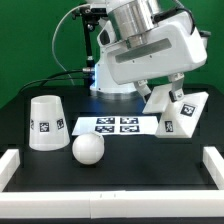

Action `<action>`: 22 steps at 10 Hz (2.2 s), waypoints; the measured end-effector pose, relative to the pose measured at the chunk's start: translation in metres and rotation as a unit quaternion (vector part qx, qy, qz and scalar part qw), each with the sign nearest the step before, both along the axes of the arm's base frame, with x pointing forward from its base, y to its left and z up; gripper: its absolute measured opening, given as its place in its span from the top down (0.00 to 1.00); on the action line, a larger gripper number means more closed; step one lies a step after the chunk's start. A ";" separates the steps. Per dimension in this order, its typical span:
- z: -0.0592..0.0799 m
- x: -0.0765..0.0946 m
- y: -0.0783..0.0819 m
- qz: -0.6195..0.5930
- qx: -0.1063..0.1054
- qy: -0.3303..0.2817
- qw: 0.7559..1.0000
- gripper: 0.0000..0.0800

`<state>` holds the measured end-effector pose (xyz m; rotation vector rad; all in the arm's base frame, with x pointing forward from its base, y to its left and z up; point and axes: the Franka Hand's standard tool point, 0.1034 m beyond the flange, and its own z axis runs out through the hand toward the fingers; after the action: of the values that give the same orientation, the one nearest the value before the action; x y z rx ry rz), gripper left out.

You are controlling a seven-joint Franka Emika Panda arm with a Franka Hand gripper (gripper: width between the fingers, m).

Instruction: Assemble lamp

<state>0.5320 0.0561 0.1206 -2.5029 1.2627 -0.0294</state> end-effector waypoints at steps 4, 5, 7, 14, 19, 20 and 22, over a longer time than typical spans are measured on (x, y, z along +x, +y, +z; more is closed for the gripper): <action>-0.007 0.009 0.020 0.044 -0.087 -0.068 0.993 0.34; -0.005 0.015 0.012 0.101 -0.109 -0.084 0.985 0.34; -0.004 0.018 0.022 0.174 -0.125 -0.099 0.972 0.34; -0.014 0.042 0.006 0.329 -0.175 -0.128 0.919 0.34; -0.022 0.041 0.013 0.348 -0.181 -0.134 0.910 0.34; -0.024 0.045 0.008 0.386 -0.199 -0.148 0.889 0.34; -0.021 0.070 -0.005 0.445 -0.221 -0.165 0.852 0.34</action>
Offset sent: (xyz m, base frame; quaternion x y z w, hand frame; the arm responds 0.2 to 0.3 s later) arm 0.0174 -0.0287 -0.0038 -0.0742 0.2110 -0.1738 0.9590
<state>0.6025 0.0514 0.0993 -3.0364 -0.1346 -0.5491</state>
